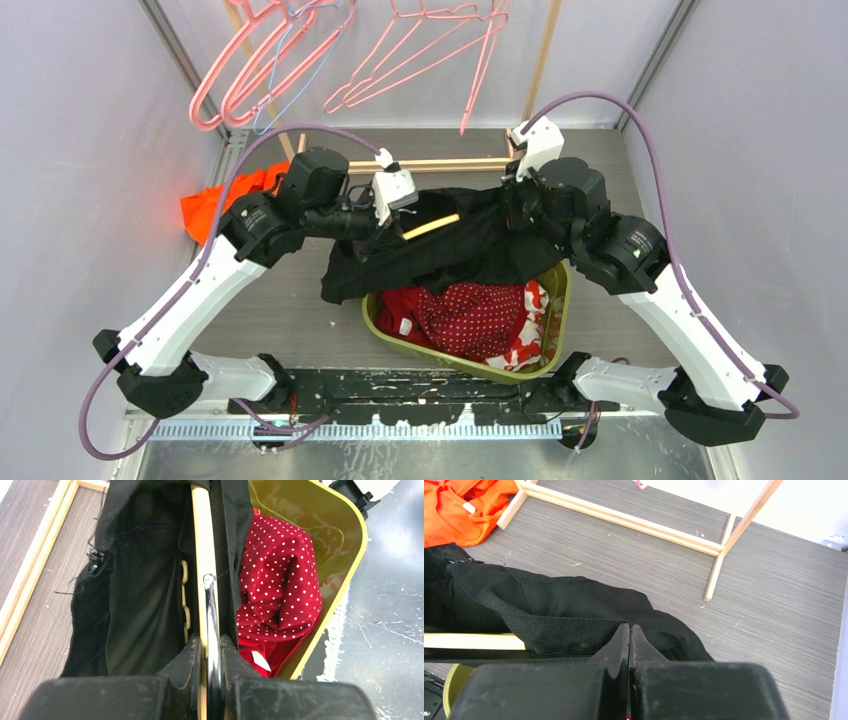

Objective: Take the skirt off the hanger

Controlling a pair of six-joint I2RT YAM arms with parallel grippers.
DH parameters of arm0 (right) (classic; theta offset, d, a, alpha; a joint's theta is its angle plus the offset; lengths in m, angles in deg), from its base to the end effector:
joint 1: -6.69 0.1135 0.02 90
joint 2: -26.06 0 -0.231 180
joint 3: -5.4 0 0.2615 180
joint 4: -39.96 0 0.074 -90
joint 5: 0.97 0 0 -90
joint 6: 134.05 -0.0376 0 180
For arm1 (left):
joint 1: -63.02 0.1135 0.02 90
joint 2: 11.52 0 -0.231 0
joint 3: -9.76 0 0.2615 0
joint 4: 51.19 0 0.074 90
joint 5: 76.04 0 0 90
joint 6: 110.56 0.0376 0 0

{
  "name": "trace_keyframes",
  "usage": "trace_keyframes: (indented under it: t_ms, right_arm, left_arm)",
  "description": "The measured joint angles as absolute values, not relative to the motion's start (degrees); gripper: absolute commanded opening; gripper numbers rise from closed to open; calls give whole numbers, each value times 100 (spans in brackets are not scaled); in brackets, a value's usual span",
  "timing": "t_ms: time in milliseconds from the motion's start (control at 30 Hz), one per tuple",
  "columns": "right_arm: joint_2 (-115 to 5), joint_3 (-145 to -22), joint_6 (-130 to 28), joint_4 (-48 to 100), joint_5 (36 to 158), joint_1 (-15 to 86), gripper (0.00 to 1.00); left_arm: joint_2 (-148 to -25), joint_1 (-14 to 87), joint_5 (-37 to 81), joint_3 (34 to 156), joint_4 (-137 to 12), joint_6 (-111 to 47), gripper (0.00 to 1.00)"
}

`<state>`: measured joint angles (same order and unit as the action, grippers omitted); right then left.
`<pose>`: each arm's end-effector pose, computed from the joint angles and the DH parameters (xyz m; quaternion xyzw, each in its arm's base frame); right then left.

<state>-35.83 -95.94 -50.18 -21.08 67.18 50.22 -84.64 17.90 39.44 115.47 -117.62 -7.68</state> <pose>0.1650 0.1375 0.4433 -0.1594 0.8033 0.0895 0.5668 0.1741 -0.1977 0.4153 0.5080 0.7023 -0.3144 0.3870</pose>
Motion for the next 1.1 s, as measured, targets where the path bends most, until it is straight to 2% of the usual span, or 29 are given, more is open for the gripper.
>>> trace_keyframes:
  t_ms: [233,600,1000,1033,1100]
  right_arm:
    - [-3664,-9594,-4961,-2040,6635,5052,1]
    - [-3952,-9594,-4651,-1620,5892,5083,1]
    - [-4245,-9594,-4544,-866,5949,5111,1]
    - [-4252,-9594,-4548,-840,6010,5083,6]
    - [-4256,-9594,-4550,-801,6097,5039,27]
  left_arm:
    - [-8123,1785,3738,11213,-11703,-757,0]
    - [-7386,1761,2810,11508,-12125,-676,0]
    - [-6840,1733,2246,11624,-12560,-864,0]
    - [-6838,1733,2226,11624,-12562,-875,0]
    - [-6827,1733,2191,11624,-12558,-908,0]
